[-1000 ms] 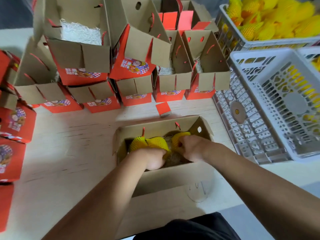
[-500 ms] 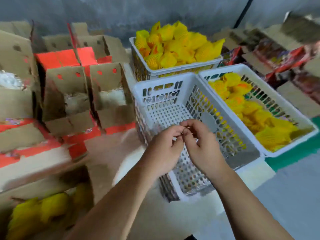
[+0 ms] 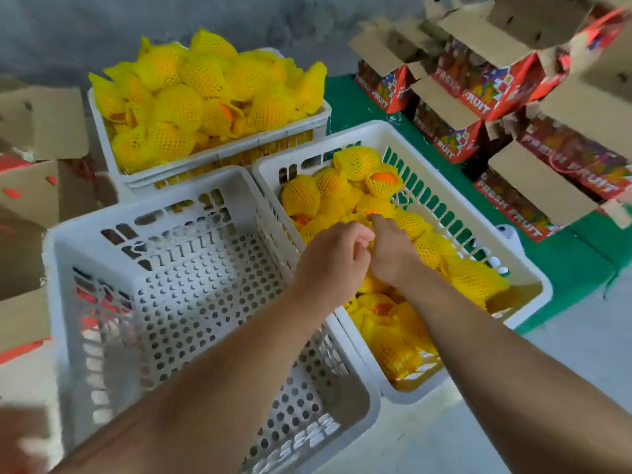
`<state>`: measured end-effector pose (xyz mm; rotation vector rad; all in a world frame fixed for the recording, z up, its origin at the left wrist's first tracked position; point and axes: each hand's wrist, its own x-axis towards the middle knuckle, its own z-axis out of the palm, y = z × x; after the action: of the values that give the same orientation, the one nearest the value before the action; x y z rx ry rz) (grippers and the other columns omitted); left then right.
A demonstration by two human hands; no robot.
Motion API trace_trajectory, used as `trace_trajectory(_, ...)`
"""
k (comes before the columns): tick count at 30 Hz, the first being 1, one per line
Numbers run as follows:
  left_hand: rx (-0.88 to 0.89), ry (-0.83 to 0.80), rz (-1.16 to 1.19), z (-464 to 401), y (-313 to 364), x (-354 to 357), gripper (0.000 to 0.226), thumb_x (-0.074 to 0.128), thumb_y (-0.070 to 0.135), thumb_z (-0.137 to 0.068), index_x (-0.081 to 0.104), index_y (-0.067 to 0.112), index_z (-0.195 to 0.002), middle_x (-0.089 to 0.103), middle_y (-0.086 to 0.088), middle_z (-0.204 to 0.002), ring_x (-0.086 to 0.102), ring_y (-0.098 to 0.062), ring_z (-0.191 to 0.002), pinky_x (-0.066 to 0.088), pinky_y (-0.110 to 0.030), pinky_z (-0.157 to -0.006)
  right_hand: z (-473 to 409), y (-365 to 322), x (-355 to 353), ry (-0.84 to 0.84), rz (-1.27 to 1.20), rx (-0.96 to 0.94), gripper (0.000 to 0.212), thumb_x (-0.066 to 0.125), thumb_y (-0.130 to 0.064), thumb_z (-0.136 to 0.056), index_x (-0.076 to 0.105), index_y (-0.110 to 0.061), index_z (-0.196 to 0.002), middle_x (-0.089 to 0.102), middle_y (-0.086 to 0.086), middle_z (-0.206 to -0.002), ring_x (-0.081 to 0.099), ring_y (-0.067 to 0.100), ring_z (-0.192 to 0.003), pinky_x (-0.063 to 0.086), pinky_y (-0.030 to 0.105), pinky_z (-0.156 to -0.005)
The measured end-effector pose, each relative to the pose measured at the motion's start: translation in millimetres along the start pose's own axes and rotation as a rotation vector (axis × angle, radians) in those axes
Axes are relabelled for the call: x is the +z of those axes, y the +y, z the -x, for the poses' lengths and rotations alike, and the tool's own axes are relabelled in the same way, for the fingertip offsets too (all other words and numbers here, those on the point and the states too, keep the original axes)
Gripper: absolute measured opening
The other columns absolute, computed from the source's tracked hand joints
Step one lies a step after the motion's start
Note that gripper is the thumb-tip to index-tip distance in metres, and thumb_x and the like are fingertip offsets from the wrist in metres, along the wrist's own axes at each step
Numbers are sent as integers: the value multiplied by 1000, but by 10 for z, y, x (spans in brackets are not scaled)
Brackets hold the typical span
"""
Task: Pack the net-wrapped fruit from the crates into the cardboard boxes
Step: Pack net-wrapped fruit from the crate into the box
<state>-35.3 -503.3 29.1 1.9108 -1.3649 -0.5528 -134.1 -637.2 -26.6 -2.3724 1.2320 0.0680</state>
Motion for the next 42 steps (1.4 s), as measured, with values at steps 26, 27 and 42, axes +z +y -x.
trace_trajectory(26,-119,70,-569,-251,-173,352,81,60,64,-90,22,26,-151,45,-1,-140,66,-19,-88,57,-34,-59,-852,350,-136,469,-455,119,50,64,-28,-89,50,-19,-136,54,8,-134,52,31,-122,48,37,-94)
trace_trajectory(27,-114,77,-573,-249,-167,351,79,60,64,-90,24,25,-149,43,0,-142,67,-19,-89,58,-34,-59,-996,351,-151,438,-282,88,66,65,-28,-87,38,-18,-147,43,10,-143,41,36,-131,42,45,-105)
trace_trajectory(42,-35,375,-168,-244,-223,337,74,71,52,-89,34,20,-145,24,-4,-155,60,-17,-104,56,-26,-59,-868,15,-184,524,-305,-130,56,73,-9,-85,45,-17,-133,36,11,-139,48,36,-120,51,43,-95)
